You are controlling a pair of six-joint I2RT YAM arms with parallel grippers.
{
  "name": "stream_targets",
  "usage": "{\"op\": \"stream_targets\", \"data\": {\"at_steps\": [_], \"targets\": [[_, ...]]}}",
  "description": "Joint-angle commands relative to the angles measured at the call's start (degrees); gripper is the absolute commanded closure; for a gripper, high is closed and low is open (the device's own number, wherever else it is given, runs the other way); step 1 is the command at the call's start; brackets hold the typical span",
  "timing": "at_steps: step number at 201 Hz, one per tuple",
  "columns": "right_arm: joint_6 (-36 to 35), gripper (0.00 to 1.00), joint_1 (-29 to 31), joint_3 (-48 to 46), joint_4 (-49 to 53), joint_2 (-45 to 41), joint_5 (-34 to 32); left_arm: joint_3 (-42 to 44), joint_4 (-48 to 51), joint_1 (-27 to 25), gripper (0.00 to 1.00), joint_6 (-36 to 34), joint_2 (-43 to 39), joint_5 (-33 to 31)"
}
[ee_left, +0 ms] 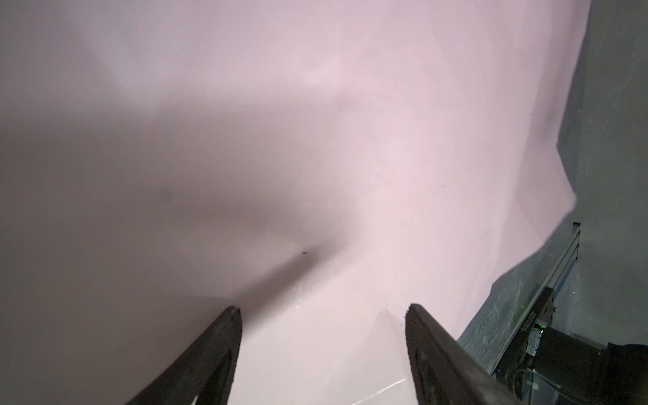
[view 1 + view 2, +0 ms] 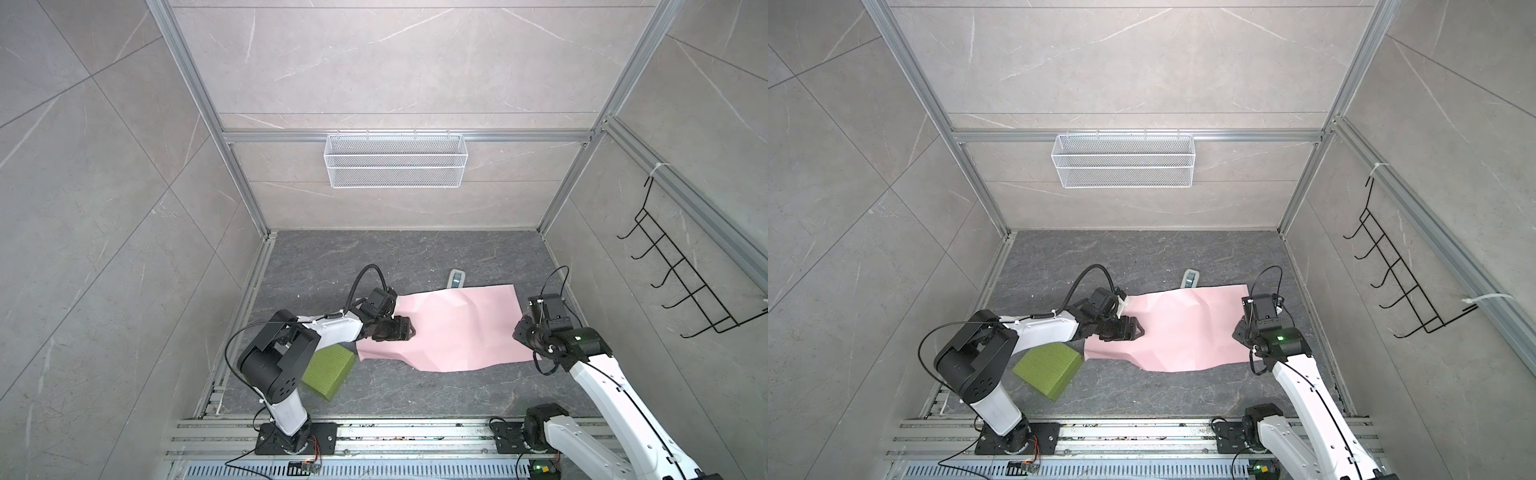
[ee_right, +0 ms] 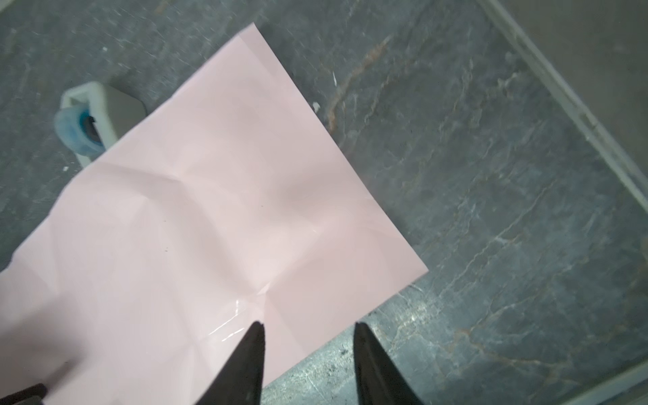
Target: Wrap the gift box in paper
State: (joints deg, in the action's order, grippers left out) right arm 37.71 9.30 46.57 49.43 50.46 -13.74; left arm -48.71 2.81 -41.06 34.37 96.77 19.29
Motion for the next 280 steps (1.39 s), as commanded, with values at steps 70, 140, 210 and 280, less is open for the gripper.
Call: {"op": "stream_targets", "data": {"at_steps": [70,140,210,280], "targets": [[-7.9,0.44,12.6,0.1,-27.3,23.6,21.3,0.2,9.5,-3.8,0.23,0.0,-7.4,-7.2],[-12.0,0.47,10.8,-2.2,-32.7,37.4,25.1,-0.7,7.5,-1.0,0.21,2.1,-8.1,-12.8],[-7.3,0.50,9.5,-9.8,-28.3,34.4,27.8,-2.3,8.5,0.6,0.21,0.8,-3.3,-13.2],[2.0,0.52,11.7,-20.3,-28.1,21.4,32.7,-0.3,8.2,0.7,0.21,-0.6,-2.0,-11.8]]}}
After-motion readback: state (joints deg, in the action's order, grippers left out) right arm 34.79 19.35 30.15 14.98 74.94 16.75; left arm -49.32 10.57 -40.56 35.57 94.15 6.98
